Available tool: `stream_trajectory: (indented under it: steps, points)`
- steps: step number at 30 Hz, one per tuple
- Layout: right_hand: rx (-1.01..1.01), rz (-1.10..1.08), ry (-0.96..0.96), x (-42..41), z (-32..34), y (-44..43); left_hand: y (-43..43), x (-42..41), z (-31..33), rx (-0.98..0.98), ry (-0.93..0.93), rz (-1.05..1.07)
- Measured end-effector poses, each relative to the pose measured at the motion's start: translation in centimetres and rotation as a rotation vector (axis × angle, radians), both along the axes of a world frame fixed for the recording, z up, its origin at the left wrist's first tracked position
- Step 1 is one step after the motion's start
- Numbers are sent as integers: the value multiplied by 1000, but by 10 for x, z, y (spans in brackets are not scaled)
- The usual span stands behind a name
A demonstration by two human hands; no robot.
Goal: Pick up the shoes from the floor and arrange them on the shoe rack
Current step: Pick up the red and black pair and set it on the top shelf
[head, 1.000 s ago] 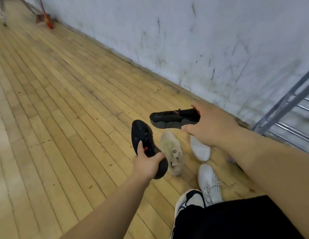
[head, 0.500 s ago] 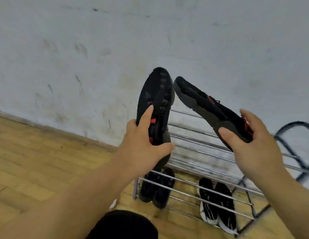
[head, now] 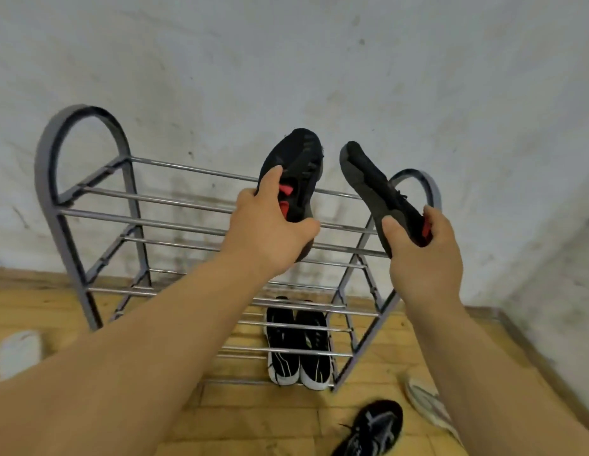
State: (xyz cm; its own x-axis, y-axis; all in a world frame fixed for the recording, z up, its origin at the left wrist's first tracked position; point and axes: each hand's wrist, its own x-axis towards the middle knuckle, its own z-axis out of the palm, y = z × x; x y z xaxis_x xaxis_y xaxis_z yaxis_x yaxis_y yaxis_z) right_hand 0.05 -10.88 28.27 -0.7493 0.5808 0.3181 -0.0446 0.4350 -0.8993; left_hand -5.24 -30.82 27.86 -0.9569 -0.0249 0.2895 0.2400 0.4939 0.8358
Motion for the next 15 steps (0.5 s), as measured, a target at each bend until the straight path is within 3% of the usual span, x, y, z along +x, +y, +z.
stream_trajectory:
  steps: [5,10,15]
  points:
    - [207,-73,-67,-31,-10,-1,28,-26,-6,-41,-32,-71]
    - [319,157,-219,-30,-20,16,21,-38,-13,-301,-62,-259]
    - [411,196,-229,-30,-23,28,10,-36,-9,-322,-99,-319]
